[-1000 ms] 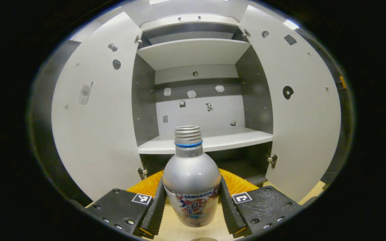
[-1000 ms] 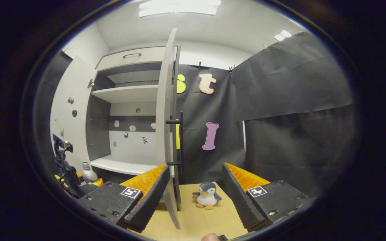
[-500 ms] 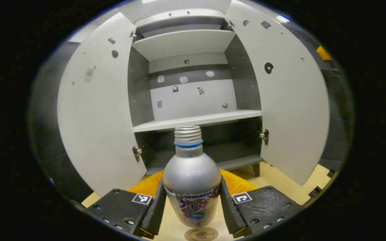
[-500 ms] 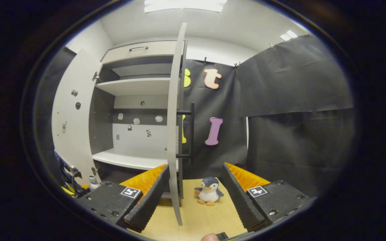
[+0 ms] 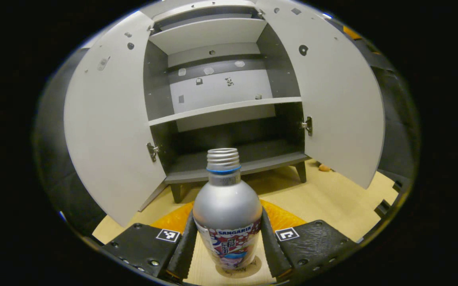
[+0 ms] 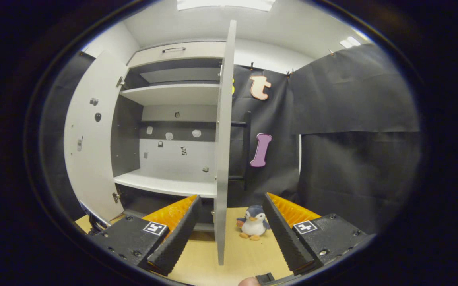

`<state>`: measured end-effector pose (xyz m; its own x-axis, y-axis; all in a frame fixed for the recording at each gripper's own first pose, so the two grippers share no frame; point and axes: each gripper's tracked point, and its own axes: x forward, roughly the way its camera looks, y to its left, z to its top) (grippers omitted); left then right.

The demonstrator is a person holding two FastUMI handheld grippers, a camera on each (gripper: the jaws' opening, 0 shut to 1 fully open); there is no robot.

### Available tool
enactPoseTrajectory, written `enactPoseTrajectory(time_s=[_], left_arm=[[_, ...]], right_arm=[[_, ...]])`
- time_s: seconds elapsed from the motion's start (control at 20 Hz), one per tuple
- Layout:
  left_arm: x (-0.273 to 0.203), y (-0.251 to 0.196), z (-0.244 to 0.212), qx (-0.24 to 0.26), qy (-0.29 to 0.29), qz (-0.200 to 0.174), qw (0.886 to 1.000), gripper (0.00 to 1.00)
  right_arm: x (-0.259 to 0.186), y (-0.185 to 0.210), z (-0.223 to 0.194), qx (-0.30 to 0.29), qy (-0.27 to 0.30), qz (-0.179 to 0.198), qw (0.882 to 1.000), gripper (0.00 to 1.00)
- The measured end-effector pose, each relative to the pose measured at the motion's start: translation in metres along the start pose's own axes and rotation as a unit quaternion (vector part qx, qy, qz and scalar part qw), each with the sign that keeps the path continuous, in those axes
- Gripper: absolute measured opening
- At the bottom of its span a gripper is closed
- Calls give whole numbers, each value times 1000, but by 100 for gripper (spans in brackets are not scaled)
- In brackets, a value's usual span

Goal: Grasp the bottle in the cabinet with the left hand and place it on the coaster, then close the right door with the right hand and the left door with the left hand.

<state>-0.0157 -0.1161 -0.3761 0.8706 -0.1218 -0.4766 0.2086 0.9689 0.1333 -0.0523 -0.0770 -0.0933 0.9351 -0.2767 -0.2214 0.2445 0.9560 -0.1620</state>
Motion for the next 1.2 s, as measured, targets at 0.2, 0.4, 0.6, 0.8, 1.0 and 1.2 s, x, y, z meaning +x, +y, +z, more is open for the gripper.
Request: enactPoseTrajectory(time_s=[0.2,0.4,0.6,0.8,1.0,1.2], left_arm=[[0,-15,-23,14,7,-15,1000,72],[10,-17,-38,18,15,-23,999,72],[16,-18,-53,8,28,-28,999,72],[16,-20,-66,4,30,-34,999,72],[16,-21,-65,2,21,-33,999,72],[14,-21,-66,-3,19,-34,999,76]], right_arm=[[-2,18,7,-13,-7,4,1000,100],[0,28,-1,-27,10,5,1000,99],[0,32,-7,-38,24,0,999,100],[1,38,-10,-42,30,1,999,100],[1,44,-13,-50,32,8,998,100],[4,45,-15,-52,32,10,998,99]])
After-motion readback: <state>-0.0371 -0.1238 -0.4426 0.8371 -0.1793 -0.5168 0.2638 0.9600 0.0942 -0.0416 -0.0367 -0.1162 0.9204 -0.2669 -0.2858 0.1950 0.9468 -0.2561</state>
